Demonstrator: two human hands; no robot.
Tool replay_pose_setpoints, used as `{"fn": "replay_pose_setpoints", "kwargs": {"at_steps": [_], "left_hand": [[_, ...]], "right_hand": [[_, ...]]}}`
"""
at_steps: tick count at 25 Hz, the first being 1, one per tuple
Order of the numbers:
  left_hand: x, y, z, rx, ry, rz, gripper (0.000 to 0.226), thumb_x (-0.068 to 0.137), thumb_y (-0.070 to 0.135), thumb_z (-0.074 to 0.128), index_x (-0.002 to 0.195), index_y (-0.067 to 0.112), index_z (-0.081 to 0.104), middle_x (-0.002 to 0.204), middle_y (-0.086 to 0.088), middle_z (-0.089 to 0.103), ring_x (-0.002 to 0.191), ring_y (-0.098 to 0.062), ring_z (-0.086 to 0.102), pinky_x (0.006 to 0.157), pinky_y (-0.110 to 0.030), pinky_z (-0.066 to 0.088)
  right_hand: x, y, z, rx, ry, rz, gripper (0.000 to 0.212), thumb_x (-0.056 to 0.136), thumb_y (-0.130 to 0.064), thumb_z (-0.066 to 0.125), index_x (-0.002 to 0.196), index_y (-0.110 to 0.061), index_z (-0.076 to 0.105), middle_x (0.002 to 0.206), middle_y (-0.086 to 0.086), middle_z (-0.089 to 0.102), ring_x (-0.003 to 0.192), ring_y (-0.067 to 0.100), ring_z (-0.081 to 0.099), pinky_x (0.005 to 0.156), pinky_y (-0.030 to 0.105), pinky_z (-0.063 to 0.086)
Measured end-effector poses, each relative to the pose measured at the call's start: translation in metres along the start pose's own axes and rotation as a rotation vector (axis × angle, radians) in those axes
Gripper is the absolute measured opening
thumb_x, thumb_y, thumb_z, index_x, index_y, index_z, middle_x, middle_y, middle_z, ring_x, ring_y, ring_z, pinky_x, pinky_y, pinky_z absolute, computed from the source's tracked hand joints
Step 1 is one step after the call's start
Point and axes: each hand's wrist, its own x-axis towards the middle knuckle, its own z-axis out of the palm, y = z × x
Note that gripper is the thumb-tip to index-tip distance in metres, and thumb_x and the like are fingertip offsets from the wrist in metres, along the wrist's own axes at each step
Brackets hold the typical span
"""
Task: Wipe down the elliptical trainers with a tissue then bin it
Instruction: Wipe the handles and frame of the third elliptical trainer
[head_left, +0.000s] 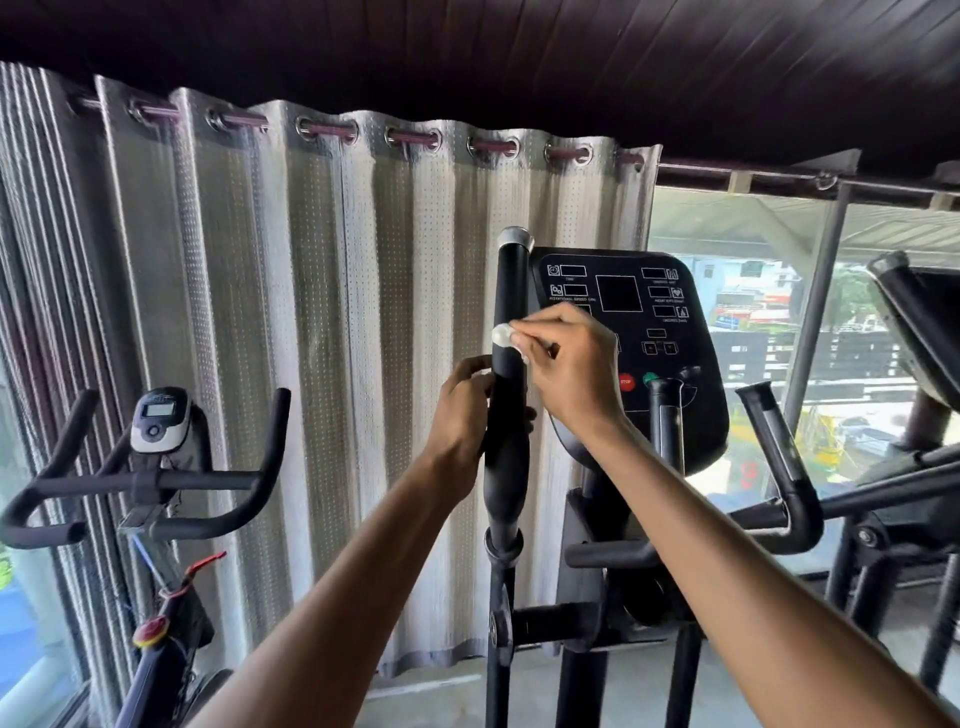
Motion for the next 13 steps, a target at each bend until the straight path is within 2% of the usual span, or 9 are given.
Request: {"fn": "replay_pose_setpoints", "kwargs": {"at_steps": [2, 5, 7, 9, 13], "left_hand": [[0.0, -0.001, 0.002, -0.012, 0.001, -0.005, 0.027, 0.105, 0.008, 0.04, 0.125, 0.006, 0.057, 0.103, -0.022, 0.063, 0.068, -0.033, 0.066, 0.066, -0.039, 0.06], [-0.004, -0.002, 0.004, -0.017, 0.012, -0.004, 0.026, 0.108, 0.01, 0.036, 0.12, 0.009, 0.059, 0.102, -0.022, 0.061, 0.067, -0.029, 0.064, 0.067, -0.036, 0.058], [-0.006, -0.004, 0.008, -0.042, 0.039, -0.01, 0.025, 0.107, 0.009, 0.038, 0.119, 0.008, 0.059, 0.099, -0.022, 0.063, 0.063, -0.026, 0.064, 0.064, -0.034, 0.057], [-0.006, -0.006, 0.013, -0.049, 0.101, 0.038, 0.022, 0.103, 0.003, 0.038, 0.108, 0.004, 0.059, 0.089, -0.022, 0.062, 0.055, -0.023, 0.06, 0.056, -0.031, 0.052], [-0.007, -0.011, 0.019, -0.025, 0.168, 0.093, 0.024, 0.105, 0.004, 0.037, 0.105, 0.0, 0.061, 0.083, -0.022, 0.061, 0.051, -0.02, 0.059, 0.054, -0.03, 0.048]], "right_hand": [[0.033, 0.013, 0.007, -0.046, -0.021, -0.075, 0.012, 0.087, -0.014, 0.076, 0.097, -0.009, 0.081, 0.088, 0.004, 0.07, 0.072, 0.01, 0.063, 0.069, 0.011, 0.045], [0.066, 0.023, 0.01, -0.097, -0.073, -0.114, 0.013, 0.085, -0.013, 0.077, 0.097, -0.009, 0.081, 0.087, 0.006, 0.069, 0.073, 0.016, 0.064, 0.069, 0.029, 0.055], [0.068, 0.024, 0.007, -0.11, -0.158, -0.209, 0.014, 0.084, -0.012, 0.079, 0.098, -0.01, 0.08, 0.092, 0.003, 0.07, 0.077, 0.012, 0.063, 0.072, 0.024, 0.055], [0.074, 0.026, 0.004, -0.102, -0.248, -0.281, 0.017, 0.084, -0.012, 0.079, 0.101, -0.008, 0.08, 0.095, 0.003, 0.07, 0.079, 0.007, 0.06, 0.074, 0.019, 0.051], [0.124, 0.029, 0.01, -0.267, -0.219, -0.248, 0.019, 0.089, -0.013, 0.074, 0.106, -0.003, 0.077, 0.1, 0.011, 0.069, 0.084, 0.013, 0.054, 0.081, 0.034, 0.053]]}}
